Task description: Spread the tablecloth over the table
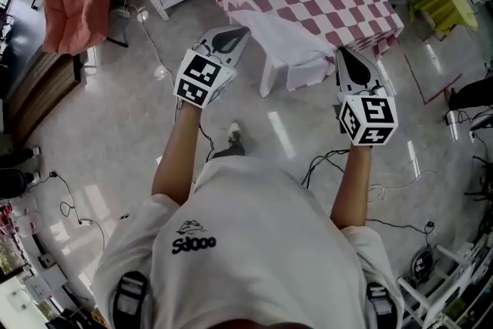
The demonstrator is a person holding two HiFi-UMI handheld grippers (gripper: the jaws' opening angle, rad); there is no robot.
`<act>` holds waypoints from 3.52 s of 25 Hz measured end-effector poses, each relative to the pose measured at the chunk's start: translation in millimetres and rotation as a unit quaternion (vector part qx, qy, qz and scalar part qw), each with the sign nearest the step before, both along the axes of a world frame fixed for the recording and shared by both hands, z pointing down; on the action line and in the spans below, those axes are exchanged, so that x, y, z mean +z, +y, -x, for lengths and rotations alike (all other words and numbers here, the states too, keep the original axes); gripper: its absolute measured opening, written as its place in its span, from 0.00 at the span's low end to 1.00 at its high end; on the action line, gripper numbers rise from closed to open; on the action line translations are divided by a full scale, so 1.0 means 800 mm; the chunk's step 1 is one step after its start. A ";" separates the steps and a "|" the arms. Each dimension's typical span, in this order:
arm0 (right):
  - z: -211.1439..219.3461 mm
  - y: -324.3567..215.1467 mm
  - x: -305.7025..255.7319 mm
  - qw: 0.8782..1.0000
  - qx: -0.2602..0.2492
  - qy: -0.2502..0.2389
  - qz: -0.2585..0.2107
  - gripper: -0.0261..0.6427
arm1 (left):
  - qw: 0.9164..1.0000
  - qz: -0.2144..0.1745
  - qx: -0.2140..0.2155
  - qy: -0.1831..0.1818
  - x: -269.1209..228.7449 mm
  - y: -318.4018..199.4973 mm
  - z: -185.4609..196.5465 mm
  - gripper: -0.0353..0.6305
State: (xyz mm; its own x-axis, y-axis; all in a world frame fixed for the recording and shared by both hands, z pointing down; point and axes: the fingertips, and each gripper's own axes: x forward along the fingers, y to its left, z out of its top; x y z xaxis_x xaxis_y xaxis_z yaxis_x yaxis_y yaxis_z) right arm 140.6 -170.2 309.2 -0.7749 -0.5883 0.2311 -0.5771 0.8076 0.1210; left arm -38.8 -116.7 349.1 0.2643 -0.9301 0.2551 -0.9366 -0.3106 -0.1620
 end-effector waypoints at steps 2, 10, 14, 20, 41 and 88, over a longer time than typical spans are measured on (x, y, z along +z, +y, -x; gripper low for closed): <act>0.013 -0.016 0.005 1.000 0.010 0.007 -0.001 0.07 | 1.000 0.005 0.009 0.003 0.007 -0.020 0.013 0.10; 0.056 -0.069 0.024 0.999 0.042 0.029 0.001 0.07 | 0.998 0.023 0.049 0.018 0.032 -0.084 0.047 0.10; 0.073 -0.089 0.036 0.998 0.049 0.038 0.007 0.07 | 0.997 0.035 0.073 0.019 0.045 -0.112 0.059 0.10; 0.088 -0.116 0.062 0.997 0.053 0.045 0.031 0.08 | 0.993 0.058 0.099 0.018 0.064 -0.147 0.075 0.10; 0.079 -0.284 0.314 0.954 -0.103 0.201 0.197 0.33 | 0.929 0.319 0.184 -0.021 0.286 -0.282 0.036 0.49; 0.045 -0.266 0.435 0.923 -0.060 0.239 0.295 0.08 | 0.862 0.399 0.275 -0.150 0.409 -0.303 0.061 0.10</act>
State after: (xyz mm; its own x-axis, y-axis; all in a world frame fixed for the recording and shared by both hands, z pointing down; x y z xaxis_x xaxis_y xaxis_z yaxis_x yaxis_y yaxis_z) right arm 104.5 -382.8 657.1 -0.5532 -0.1671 0.8161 -0.4738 0.8689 -0.1433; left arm -87.8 -358.9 676.1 0.4198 -0.1832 0.8889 -0.5660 -0.8185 0.0986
